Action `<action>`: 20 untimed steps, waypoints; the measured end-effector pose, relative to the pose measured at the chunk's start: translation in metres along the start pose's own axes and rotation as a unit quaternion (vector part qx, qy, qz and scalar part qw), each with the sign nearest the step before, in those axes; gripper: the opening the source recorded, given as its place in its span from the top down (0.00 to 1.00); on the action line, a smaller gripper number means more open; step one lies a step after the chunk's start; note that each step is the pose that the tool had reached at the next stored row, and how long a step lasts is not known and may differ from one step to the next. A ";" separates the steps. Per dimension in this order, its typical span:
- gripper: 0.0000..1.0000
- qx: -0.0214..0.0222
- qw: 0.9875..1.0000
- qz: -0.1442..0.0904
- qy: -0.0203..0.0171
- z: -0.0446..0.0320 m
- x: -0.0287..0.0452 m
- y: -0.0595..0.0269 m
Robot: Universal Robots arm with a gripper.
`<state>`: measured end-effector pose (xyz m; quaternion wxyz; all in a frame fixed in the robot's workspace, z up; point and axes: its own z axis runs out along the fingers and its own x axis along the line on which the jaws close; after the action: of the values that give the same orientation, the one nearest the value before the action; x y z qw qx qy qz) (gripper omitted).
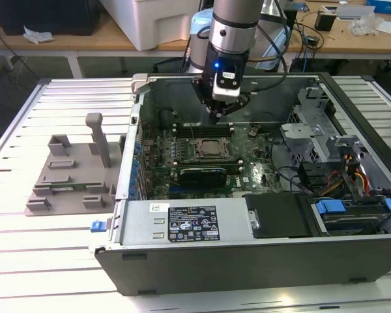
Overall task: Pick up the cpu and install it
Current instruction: 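Install the first cpu locking lever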
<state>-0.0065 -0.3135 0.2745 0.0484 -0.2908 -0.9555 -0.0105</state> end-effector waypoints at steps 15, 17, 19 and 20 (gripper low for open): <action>0.89 0.014 0.981 -0.193 0.001 0.0001 0.0000 0.0000; 0.89 0.016 0.974 -0.227 0.002 0.0001 0.0000 0.0001; 0.89 0.020 0.963 -0.269 0.002 0.0002 0.0000 0.0000; 0.89 0.022 0.957 -0.290 0.002 0.0002 0.0000 0.0000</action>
<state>-0.0065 -0.3135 0.2743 0.0515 0.0002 -0.9987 -0.0039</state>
